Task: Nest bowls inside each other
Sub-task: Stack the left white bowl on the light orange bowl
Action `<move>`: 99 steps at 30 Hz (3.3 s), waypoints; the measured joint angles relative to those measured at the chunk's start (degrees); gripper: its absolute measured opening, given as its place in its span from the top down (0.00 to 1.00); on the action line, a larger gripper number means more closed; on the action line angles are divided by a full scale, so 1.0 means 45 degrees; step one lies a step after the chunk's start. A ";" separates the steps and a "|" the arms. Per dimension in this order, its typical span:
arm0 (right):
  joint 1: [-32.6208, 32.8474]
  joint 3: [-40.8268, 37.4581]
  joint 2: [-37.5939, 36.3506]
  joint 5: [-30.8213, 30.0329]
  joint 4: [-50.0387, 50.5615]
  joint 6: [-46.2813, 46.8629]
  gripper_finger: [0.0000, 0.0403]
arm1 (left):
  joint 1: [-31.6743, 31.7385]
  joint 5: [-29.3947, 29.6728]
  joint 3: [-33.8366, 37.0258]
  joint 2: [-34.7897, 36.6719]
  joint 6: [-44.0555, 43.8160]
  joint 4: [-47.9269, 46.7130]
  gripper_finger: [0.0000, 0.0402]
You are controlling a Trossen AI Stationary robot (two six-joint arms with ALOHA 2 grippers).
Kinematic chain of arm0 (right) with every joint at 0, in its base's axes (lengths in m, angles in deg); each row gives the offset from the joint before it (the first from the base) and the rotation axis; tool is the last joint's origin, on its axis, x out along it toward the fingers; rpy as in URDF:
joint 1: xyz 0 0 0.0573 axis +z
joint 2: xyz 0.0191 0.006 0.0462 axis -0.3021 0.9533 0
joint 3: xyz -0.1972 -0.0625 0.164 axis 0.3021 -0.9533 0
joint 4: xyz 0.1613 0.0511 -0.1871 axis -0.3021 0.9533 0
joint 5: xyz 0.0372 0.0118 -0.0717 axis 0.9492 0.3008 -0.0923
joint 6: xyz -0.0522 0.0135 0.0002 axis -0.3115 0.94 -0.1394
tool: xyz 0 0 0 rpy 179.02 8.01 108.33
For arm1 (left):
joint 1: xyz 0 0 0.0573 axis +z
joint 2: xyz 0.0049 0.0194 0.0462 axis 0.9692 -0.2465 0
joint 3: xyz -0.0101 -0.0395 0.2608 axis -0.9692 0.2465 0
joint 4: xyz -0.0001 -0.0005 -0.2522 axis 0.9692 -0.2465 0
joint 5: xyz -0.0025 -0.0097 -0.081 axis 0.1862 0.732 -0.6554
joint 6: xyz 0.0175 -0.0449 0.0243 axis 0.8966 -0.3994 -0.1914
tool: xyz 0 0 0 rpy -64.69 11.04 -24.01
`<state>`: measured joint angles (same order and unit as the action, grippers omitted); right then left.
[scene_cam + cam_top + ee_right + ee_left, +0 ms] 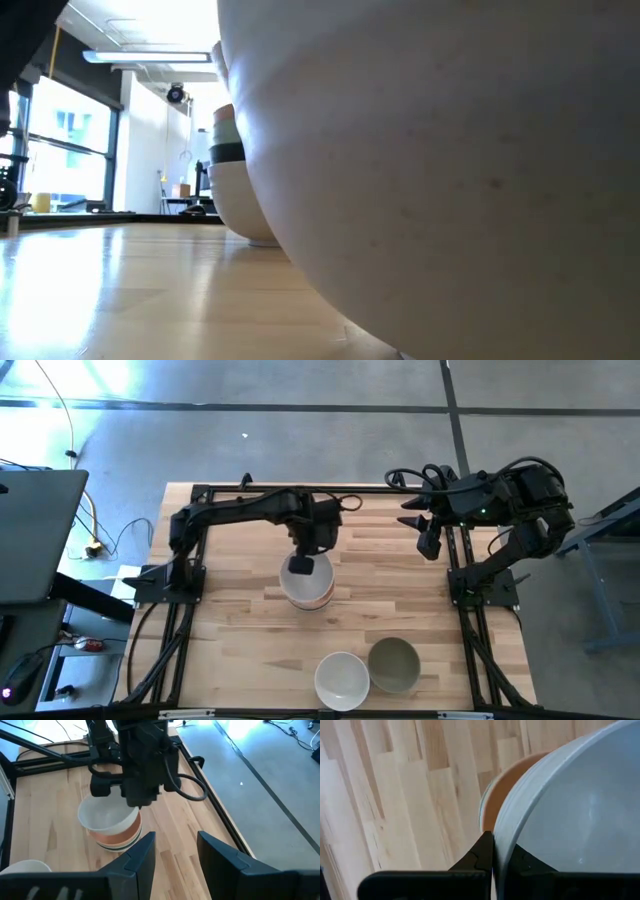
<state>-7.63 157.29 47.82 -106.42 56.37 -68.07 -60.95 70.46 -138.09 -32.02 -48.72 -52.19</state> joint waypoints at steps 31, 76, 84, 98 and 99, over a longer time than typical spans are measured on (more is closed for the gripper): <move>-0.0005 0.0005 0.0000 0.0175 0.0000 -0.0244 0.66 | -0.0048 -0.0546 -0.0450 -0.2075 0.0947 -0.0311 1.00; -0.0010 0.0005 0.0000 0.0568 0.0000 -0.0346 0.66 | -0.0054 0.1744 -0.1052 -0.1949 0.1042 -0.0291 0.69; -0.0010 0.0005 0.0000 0.0573 0.0000 -0.0380 0.66 | -0.0072 0.1943 -0.1052 -0.1889 0.1040 -0.0531 0.74; -0.0010 0.0005 0.0000 0.0573 0.0000 -0.0482 0.66 | -0.0048 0.2227 -0.1066 -0.1575 0.1041 -0.0529 0.82; -0.0010 0.0005 0.0000 0.0573 0.0000 -0.0482 0.66 | -0.0048 0.2226 -0.1066 -0.1575 0.1069 -0.0529 0.84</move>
<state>-7.67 157.31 47.82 -103.84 56.37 -70.24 -61.16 80.48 -142.89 -39.11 -43.91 -54.57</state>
